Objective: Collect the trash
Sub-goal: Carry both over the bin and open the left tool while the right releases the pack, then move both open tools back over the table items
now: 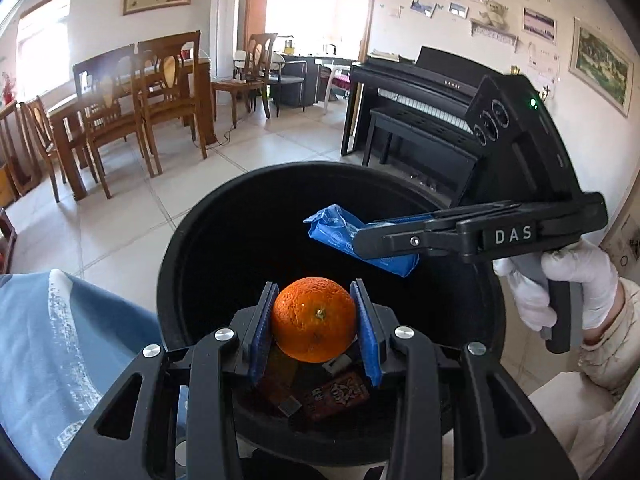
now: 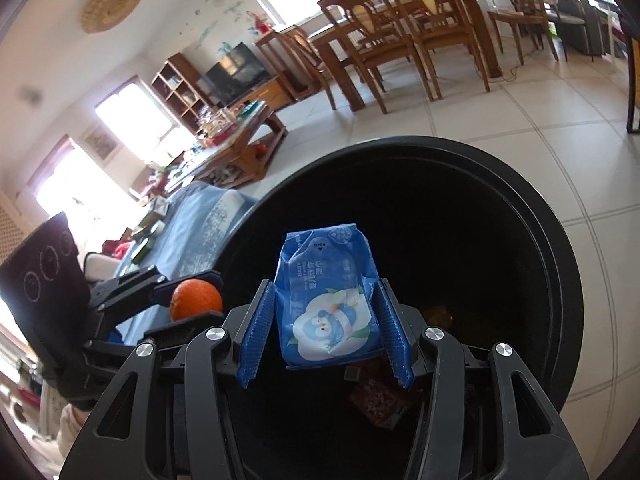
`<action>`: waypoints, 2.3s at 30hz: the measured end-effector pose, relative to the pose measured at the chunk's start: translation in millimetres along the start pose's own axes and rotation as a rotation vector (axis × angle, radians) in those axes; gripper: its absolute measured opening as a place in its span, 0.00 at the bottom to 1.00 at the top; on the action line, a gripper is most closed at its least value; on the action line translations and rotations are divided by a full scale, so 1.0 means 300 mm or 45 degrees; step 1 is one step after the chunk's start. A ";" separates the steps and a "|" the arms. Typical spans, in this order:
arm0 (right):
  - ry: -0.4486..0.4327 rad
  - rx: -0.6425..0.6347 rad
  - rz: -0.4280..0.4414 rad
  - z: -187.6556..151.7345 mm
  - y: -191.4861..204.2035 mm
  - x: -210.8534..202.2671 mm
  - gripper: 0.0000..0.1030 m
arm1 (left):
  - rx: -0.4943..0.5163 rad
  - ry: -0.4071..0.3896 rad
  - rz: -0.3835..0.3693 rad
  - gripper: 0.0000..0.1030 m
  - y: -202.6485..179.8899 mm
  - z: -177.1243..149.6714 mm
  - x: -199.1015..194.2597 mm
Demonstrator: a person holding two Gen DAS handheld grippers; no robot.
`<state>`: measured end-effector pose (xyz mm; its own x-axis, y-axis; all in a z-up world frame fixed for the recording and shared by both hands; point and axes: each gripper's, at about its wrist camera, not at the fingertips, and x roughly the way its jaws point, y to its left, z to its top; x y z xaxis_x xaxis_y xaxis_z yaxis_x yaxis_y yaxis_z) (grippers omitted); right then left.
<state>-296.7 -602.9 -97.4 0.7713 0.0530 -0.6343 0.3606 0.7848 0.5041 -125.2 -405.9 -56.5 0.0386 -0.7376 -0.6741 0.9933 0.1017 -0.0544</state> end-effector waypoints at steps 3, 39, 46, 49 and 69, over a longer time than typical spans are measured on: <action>0.005 0.004 -0.017 -0.003 -0.005 0.005 0.50 | 0.017 0.014 0.010 0.37 -0.012 -0.006 0.012; 0.017 -0.037 -0.018 0.014 0.141 0.073 0.80 | 0.005 -0.046 0.135 0.95 -0.016 -0.066 -0.156; 0.045 -0.105 0.026 0.042 0.296 0.141 0.86 | -0.098 -0.077 0.233 0.95 0.097 -0.137 -0.288; 0.069 -0.165 0.051 0.051 0.390 0.183 0.87 | -0.134 -0.080 0.272 0.95 0.136 -0.162 -0.332; 0.196 -0.855 0.209 -0.026 1.135 0.522 0.94 | -0.390 -0.065 0.596 0.95 0.476 -0.483 -0.729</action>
<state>-57.5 -322.6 -29.7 0.6872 0.2514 -0.6816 -0.1937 0.9677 0.1616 -7.5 -133.1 -23.6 0.4808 -0.5975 -0.6418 0.7920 0.6100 0.0255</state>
